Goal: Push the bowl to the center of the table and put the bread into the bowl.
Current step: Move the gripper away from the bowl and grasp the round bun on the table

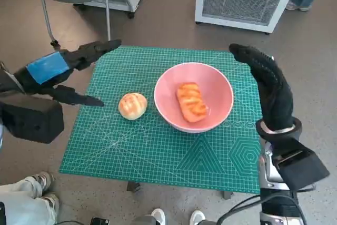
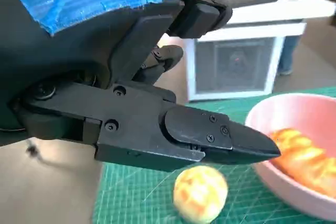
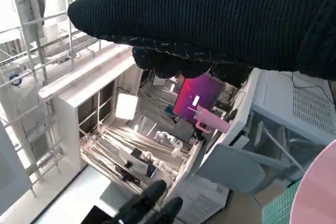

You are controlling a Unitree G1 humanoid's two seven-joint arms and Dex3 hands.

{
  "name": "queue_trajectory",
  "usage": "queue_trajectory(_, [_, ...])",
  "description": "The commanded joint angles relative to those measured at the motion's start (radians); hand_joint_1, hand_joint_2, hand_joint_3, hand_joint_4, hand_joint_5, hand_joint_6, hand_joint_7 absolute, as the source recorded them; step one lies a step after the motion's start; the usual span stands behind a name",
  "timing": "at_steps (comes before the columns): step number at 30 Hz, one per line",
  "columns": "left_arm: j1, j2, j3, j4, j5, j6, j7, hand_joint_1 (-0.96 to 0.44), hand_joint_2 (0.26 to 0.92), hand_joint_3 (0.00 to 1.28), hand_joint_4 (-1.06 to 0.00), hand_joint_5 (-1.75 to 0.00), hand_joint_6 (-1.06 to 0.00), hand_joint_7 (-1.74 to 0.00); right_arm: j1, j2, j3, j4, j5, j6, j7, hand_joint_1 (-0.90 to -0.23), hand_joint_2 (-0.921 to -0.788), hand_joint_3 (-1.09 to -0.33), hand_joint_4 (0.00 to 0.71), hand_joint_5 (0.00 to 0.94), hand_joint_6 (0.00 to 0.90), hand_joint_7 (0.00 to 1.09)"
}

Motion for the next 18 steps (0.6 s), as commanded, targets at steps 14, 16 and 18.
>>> queue_trajectory(14, [-0.039, -0.103, -0.198, 0.129, 0.186, 0.057, 0.069, -0.41, 0.748, 0.00, 0.00, 0.00, -0.11, -0.01, -0.011, -0.013, -0.002, 0.020, 0.027, 0.024, 0.040, -0.645, -0.921, -0.817, 0.202, 0.000, -0.001, 0.64])
queue_trajectory(16, [-0.058, -0.120, -0.227, 0.170, 0.217, 0.055, 0.083, -0.39, 0.748, 0.00, 0.00, 0.00, -0.11, -0.01, -0.010, -0.015, -0.003, 0.019, 0.027, 0.023, 0.041, -0.643, -0.921, -0.817, 0.201, 0.000, -0.001, 0.64])
queue_trajectory(18, [-0.077, -0.135, -0.254, 0.210, 0.247, 0.052, 0.097, -0.38, 0.747, 0.00, 0.00, 0.00, -0.11, -0.01, -0.010, -0.016, -0.005, 0.018, 0.028, 0.023, 0.042, -0.642, -0.921, -0.818, 0.201, 0.000, -0.001, 0.64])
